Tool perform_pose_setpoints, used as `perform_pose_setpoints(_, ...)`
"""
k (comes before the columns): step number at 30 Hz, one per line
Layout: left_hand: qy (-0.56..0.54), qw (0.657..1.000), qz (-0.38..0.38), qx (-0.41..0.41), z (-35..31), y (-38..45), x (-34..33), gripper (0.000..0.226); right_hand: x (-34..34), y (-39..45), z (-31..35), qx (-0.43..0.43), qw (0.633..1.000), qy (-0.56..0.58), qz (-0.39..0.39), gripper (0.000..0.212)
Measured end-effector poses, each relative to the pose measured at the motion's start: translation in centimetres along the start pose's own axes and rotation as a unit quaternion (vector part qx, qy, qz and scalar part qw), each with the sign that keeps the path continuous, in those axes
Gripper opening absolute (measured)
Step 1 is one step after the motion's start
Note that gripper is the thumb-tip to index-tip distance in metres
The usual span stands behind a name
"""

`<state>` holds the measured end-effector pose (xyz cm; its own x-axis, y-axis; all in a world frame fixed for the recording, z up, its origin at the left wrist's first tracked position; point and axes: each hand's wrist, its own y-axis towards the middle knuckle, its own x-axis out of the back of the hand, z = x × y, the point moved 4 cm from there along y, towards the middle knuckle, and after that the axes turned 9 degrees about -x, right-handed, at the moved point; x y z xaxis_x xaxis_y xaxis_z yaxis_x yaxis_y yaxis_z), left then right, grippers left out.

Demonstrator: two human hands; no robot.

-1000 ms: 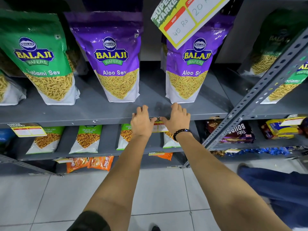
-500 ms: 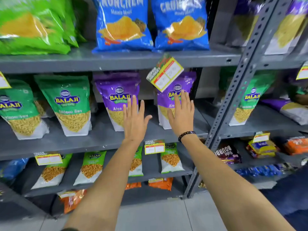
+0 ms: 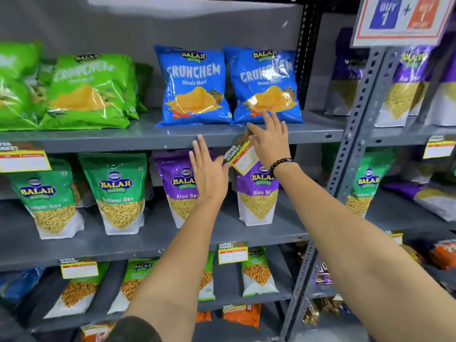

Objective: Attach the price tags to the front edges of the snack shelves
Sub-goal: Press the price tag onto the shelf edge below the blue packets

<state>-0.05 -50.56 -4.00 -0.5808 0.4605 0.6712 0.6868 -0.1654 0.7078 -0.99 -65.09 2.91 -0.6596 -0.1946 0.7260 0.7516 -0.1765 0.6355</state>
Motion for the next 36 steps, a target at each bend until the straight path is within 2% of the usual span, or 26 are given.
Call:
perform_pose_setpoints(6,-0.031,0.999,-0.039,-0.013,-0.4,0.6,0.8,0.022,0.8,0.9,0.2,-0.003,0.997,0.068,-0.018,0.016)
perform_pose_setpoints(13,-0.047,0.989,-0.087,-0.109,-0.4,1.3,3.0,0.016,0.7,0.0,-1.4,0.001,0.991,0.135,0.015,0.011)
perform_pose_setpoints(16,-0.034,0.988,-0.047,-0.145,0.1,2.1,3.1,0.016,0.1,-0.5,-2.1,-0.018,0.988,0.15,0.032,0.011)
perform_pose_setpoints(18,-0.023,0.99,-0.005,-0.136,0.6,2.7,2.9,0.018,-0.3,-0.5,-2.2,-0.024,0.988,0.146,0.034,0.012)
perform_pose_setpoints(20,-0.011,0.991,0.004,-0.131,1.0,3.1,2.7,0.018,-0.5,-0.5,-2.2,-0.026,0.99,0.135,0.026,0.013)
perform_pose_setpoints(28,-0.003,0.994,-0.045,-0.104,0.8,4.7,3.5,0.017,-0.3,0.2,-1.9,-0.059,0.991,0.116,-0.019,0.016)
perform_pose_setpoints(36,0.01,0.997,-0.039,-0.072,0.6,5.8,3.5,0.019,-0.3,0.7,-1.4,-0.084,0.993,0.072,-0.031,0.021)
